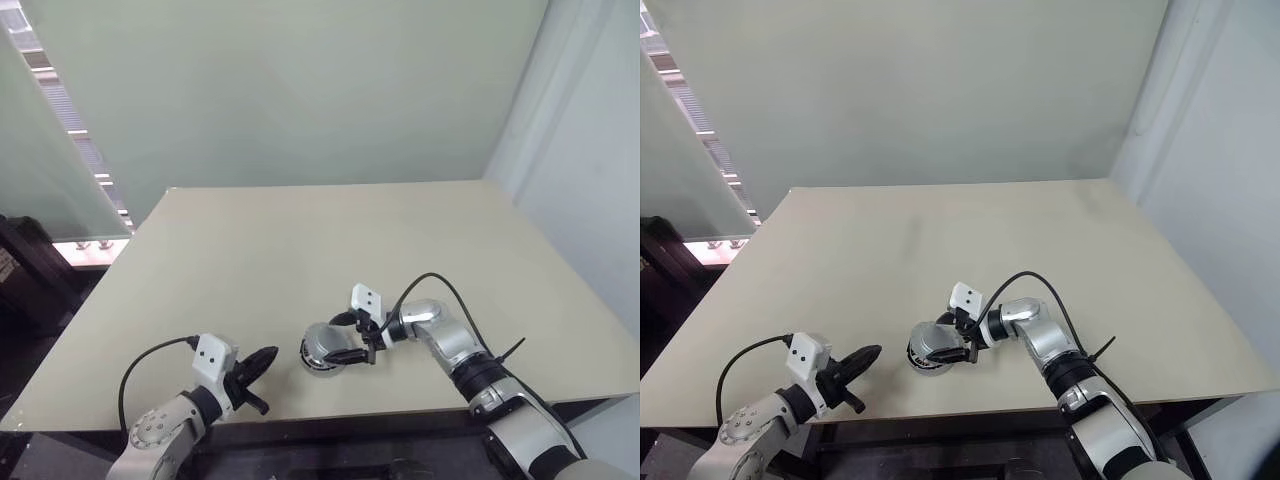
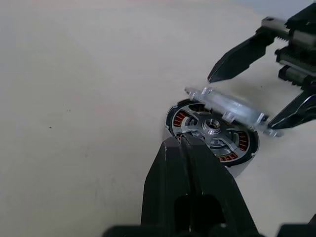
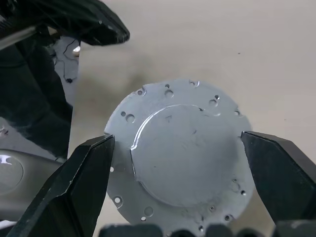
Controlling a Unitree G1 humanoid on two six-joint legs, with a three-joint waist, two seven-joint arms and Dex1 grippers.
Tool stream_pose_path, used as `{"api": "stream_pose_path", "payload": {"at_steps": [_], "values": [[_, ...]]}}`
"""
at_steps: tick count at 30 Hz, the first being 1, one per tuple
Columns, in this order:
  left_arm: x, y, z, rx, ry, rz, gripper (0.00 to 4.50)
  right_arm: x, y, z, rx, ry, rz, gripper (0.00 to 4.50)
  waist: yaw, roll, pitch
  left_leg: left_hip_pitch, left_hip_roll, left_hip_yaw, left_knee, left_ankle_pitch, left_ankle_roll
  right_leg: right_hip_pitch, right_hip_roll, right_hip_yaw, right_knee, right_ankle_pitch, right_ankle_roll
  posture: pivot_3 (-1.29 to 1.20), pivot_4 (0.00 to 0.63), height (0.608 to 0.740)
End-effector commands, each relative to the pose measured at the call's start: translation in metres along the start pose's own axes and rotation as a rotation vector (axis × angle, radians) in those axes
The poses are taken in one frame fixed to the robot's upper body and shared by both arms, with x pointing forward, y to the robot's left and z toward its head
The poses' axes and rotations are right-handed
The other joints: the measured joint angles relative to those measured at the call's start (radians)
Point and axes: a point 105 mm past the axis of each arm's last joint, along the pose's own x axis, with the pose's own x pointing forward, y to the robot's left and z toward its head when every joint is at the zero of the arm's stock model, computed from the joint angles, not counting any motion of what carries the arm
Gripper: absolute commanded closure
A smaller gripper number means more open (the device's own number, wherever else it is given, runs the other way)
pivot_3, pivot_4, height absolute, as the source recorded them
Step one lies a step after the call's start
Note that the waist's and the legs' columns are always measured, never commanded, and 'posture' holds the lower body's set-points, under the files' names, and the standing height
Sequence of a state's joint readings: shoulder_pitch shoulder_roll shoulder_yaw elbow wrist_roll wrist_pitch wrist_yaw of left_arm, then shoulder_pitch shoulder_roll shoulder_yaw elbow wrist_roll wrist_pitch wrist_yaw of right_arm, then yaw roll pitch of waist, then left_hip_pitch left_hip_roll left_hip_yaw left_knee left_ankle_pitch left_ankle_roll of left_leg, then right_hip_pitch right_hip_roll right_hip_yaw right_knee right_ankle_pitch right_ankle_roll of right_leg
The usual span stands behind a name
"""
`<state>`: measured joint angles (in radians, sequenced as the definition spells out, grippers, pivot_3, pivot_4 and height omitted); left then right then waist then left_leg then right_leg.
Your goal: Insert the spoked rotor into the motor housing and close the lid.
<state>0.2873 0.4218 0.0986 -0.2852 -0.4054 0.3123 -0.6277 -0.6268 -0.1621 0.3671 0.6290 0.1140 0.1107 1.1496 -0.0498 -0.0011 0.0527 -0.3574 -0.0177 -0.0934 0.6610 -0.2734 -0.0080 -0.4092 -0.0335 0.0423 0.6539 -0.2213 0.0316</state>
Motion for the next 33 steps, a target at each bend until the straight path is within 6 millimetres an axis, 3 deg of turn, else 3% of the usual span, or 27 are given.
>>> {"api": "stream_pose_path", "payload": {"at_steps": [1, 6, 10, 22, 33], "values": [[-0.001, -0.001, 0.015, 0.037, -0.040, -0.006, 4.50, 0.001, -0.007, 0.013, -0.044, -0.017, -0.008, 0.02, 0.000, 0.000, 0.000, 0.000, 0.000, 0.000, 0.000, 0.000, 0.000, 0.000, 0.000, 0.000, 0.000, 0.000, 0.000, 0.00, 0.000, 0.740], [-0.001, -0.002, 0.014, 0.039, -0.035, -0.008, 4.50, 0.004, -0.009, 0.011, -0.026, -0.011, -0.016, 0.02, 0.000, 0.000, 0.000, 0.001, 0.000, 0.000, 0.000, 0.000, 0.000, 0.000, 0.000, 0.000, 0.001, 0.000, 0.000, 0.00, 0.000, 0.740], [0.000, -0.002, 0.015, 0.042, -0.032, -0.011, 4.50, 0.005, -0.014, 0.014, 0.013, -0.026, -0.061, 1.19, 0.000, 0.001, 0.000, 0.001, 0.000, 0.000, 0.000, 0.000, 0.000, 0.000, 0.000, 0.000, 0.001, 0.000, 0.000, 0.00, 0.000, 0.740], [0.004, -0.005, 0.015, 0.040, -0.030, -0.027, 4.50, 0.018, -0.010, 0.019, 0.004, 0.077, -0.161, 1.19, 0.000, 0.001, 0.001, 0.001, 0.000, 0.000, 0.001, 0.000, 0.000, 0.000, 0.000, 0.000, 0.003, 0.000, 0.000, 0.00, 0.000, 0.740], [0.007, -0.007, 0.014, 0.035, -0.031, -0.033, 4.50, 0.021, 0.001, -0.003, -0.067, 0.229, -0.181, 1.19, 0.000, 0.001, 0.001, 0.001, 0.000, 0.000, 0.001, 0.000, 0.000, 0.000, 0.000, 0.000, 0.002, 0.000, 0.000, 0.00, 0.000, 0.740]]}}
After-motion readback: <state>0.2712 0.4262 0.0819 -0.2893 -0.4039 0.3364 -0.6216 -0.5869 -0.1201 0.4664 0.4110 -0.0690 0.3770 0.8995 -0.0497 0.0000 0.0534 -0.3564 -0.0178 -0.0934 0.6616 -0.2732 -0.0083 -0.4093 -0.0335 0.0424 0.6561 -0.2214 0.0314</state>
